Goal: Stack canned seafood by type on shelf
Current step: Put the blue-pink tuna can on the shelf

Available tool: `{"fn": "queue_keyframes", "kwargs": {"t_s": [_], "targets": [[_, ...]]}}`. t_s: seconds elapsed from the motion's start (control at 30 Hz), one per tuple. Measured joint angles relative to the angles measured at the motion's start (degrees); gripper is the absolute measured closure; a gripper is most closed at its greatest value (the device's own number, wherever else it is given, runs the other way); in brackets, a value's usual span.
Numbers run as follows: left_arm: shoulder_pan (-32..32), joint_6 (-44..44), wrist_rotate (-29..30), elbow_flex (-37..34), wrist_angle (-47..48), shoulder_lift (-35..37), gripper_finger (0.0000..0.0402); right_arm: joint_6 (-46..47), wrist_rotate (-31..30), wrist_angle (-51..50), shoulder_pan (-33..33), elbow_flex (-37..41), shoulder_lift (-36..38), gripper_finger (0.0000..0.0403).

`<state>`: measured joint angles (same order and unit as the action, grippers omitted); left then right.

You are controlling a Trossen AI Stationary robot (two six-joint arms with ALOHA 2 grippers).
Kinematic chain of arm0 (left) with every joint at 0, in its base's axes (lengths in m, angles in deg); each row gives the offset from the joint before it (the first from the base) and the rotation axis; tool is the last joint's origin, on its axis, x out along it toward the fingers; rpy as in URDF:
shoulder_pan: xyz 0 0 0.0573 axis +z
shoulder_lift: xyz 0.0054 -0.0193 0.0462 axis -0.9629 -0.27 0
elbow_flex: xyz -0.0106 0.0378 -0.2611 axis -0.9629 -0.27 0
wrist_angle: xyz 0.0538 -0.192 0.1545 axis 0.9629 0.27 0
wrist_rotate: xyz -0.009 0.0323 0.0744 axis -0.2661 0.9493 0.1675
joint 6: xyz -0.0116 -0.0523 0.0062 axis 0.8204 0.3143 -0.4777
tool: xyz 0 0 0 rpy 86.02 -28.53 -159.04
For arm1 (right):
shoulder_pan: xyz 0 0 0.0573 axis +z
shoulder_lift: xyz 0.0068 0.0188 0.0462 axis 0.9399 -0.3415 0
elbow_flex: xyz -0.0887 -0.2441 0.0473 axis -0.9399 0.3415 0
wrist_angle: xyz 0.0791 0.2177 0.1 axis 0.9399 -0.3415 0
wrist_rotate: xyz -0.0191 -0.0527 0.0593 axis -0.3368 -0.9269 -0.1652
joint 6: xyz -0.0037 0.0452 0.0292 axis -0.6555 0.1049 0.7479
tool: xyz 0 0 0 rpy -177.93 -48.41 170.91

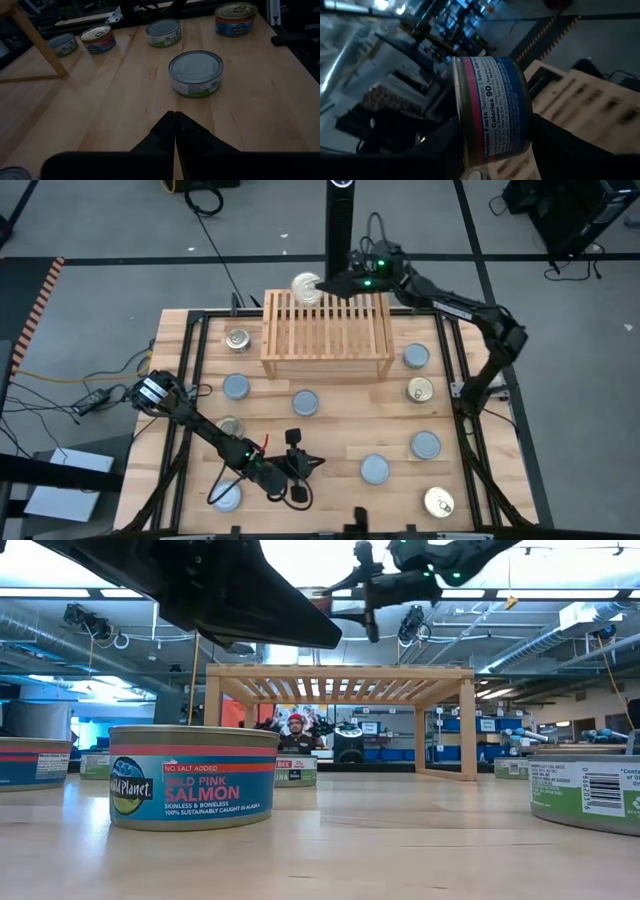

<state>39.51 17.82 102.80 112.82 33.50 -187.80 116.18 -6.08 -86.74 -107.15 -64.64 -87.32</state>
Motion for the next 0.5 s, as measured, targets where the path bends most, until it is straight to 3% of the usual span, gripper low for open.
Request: {"fn": "queue_keyframes", "kwargs": {"t_s": [0.3,0.5], "targets": [[0.0,0.0,0.0,0.0,0.1,0.0,0.0383,-6.0,-0.5,-21.6,2.4,-26.8,-14.1,0.0206],[0.0,-0.2,0.0,0.0,0.9,0.0,0.0383,-7.1,-0.9,-29.4,2.4,-37.0,-22.6,0.0206]]}}
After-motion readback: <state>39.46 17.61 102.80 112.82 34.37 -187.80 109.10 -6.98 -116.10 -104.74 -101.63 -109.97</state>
